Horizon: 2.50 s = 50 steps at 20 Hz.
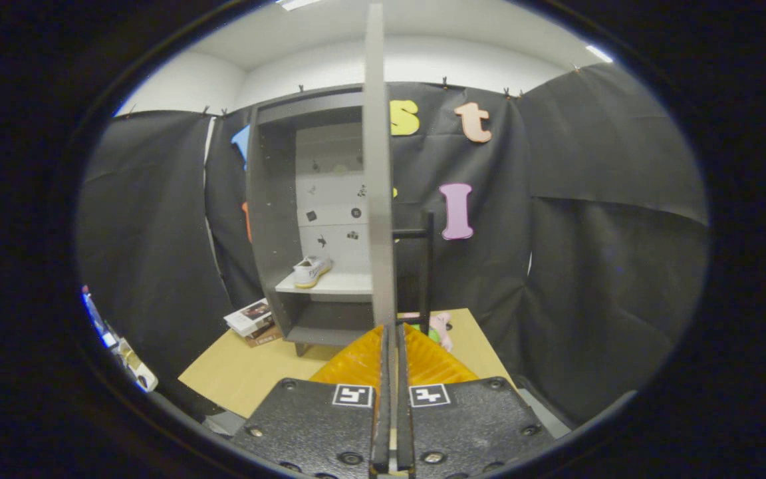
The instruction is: Open the shoe cabinet door, grab the shoes and put them into the shoe cabinet, then close the shoe cabinet door.
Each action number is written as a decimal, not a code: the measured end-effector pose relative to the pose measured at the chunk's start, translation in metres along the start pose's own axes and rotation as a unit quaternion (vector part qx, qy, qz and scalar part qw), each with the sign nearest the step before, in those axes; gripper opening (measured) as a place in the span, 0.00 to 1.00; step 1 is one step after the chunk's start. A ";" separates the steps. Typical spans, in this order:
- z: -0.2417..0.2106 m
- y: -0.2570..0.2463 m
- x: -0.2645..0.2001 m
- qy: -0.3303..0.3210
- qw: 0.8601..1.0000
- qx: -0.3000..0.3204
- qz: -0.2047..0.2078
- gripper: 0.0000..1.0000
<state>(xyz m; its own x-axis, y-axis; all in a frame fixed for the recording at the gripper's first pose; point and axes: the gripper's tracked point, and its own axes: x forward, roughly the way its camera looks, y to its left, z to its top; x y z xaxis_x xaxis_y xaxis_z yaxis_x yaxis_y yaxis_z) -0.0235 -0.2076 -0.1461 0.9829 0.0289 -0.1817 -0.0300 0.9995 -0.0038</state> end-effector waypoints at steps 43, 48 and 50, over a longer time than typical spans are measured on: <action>-0.401 0.192 0.324 0.338 0.940 0.043 -0.019 0.11; -0.395 0.196 0.317 0.330 0.944 0.029 0.005 0.04; -0.392 0.198 0.316 0.322 0.946 0.027 0.019 0.04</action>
<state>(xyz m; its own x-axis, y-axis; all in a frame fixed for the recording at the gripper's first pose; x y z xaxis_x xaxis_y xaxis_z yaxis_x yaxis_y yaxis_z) 0.2096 -0.0038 -0.5893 0.6661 0.0703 -0.7425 -0.0366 0.9974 0.0617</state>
